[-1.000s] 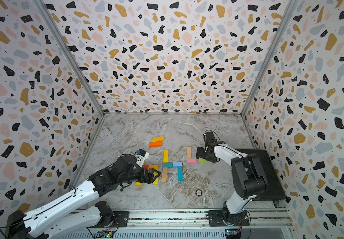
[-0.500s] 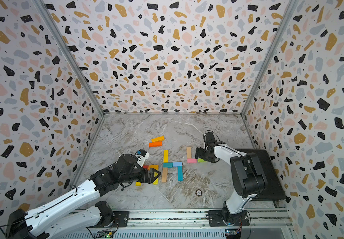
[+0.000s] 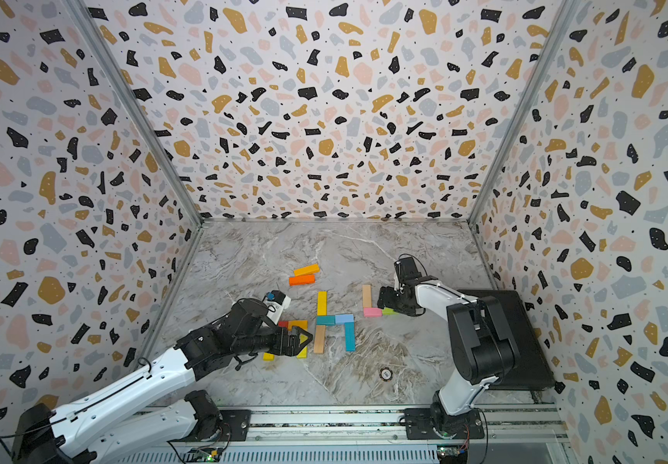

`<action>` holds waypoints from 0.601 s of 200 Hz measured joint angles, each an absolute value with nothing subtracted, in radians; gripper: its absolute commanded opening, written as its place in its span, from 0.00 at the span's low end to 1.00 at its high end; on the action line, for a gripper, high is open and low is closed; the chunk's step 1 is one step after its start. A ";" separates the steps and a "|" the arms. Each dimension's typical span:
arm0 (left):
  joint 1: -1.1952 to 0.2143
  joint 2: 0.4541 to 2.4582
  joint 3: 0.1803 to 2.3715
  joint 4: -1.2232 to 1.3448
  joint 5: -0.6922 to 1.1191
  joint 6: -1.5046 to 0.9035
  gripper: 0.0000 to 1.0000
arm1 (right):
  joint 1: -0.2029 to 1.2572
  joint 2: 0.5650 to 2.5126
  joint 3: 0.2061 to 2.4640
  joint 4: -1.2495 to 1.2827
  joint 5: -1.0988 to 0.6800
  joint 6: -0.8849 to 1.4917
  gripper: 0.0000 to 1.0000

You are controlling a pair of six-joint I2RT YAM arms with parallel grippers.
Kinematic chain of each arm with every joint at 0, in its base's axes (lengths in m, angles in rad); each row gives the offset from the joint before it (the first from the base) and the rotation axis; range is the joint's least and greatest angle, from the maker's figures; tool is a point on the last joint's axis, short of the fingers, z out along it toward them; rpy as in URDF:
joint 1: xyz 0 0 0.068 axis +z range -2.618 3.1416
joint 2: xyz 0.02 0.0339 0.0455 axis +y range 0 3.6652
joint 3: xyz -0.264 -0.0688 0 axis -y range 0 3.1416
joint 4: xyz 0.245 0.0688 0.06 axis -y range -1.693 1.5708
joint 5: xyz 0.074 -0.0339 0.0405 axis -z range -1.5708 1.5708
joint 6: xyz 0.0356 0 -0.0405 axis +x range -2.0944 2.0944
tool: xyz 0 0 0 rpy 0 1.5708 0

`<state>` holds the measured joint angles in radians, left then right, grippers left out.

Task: Assemble the letter h with building blocks
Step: Assemble the building block at the center of the board, then pick up the building block from the center of the board.

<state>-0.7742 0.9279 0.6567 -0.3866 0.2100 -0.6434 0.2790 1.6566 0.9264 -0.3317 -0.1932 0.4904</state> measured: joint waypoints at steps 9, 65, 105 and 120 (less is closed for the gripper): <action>-0.774 0.928 0.657 -0.387 0.211 -0.643 0.99 | 0.279 1.657 0.926 -0.332 -0.193 0.490 0.82; -0.774 0.928 0.657 -0.387 0.213 -0.643 0.99 | 0.279 1.630 0.926 -0.344 -0.138 0.494 0.84; -0.760 0.970 0.679 -0.387 0.213 -0.645 0.99 | 0.280 1.433 0.924 -0.340 -0.083 0.525 0.79; -0.727 1.013 0.711 -0.385 0.222 -0.650 0.99 | 0.280 1.357 0.904 -0.314 -0.094 0.540 0.76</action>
<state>-0.7269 1.0134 0.7109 -0.3847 0.2222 -0.6498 0.2802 1.3571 0.9043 -0.3138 -0.0940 0.5396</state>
